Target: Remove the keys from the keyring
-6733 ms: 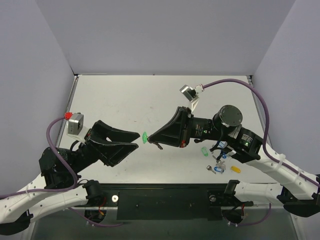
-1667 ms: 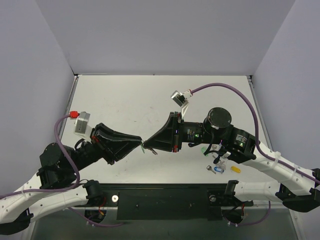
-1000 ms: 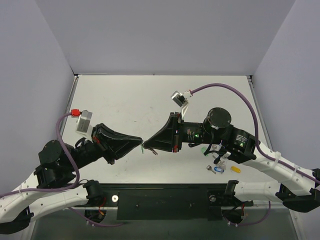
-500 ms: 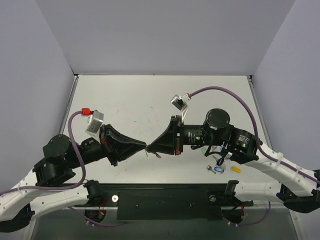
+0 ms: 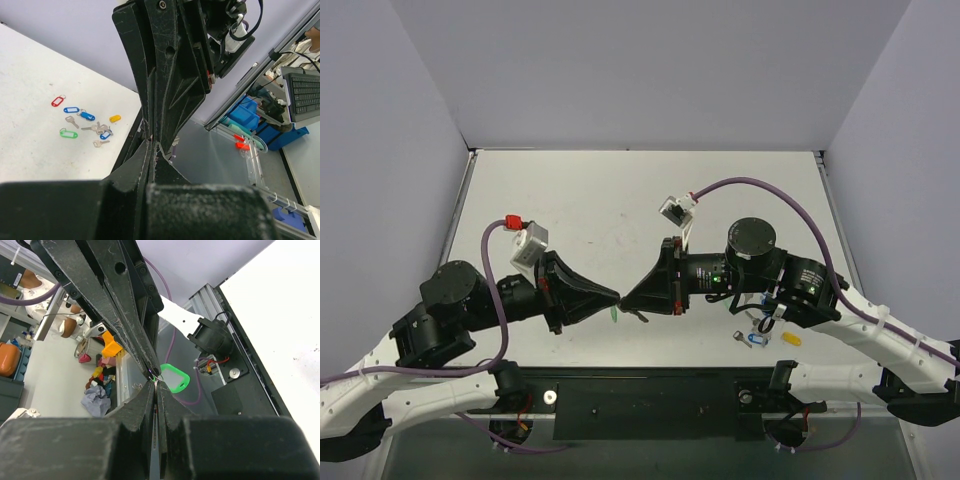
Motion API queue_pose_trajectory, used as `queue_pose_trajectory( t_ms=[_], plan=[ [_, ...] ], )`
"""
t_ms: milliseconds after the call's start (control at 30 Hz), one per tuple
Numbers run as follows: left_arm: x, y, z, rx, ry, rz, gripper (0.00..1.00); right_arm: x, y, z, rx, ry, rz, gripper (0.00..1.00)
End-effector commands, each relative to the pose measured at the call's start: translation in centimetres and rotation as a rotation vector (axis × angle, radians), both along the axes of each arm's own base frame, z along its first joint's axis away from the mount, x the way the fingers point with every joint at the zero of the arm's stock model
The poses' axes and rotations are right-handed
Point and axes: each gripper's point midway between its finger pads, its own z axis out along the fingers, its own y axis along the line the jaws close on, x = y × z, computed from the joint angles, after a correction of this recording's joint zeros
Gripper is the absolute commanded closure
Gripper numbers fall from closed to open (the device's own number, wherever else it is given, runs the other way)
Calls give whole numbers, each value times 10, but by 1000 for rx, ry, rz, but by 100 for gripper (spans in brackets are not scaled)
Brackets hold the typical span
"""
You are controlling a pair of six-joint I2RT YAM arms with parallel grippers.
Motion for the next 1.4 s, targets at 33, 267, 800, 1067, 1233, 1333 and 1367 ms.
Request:
queue_pose_trajectory(
  t_ms=[33,267,800,1067,1233,1333,1367],
  plan=[
    [-9,-23,-44,164,62,-110,100,-2,7,61,190,-101,15,100],
    [-11,-31,-58,213,88,-149,100,-4,9,64,193,-101,31,100],
    [18,2,-17,31,51,105,33,-2,11,42,127,-80,24,100],
    [1,32,20,-158,4,94,33,2,15,44,141,-72,8,100],
    [-5,43,30,-229,-15,85,35,3,18,46,145,-54,3,100],
    [-7,51,41,-326,-23,89,43,3,21,53,178,-59,8,100],
    [-8,53,38,-342,-19,91,47,3,21,54,184,-56,6,100]
  ],
)
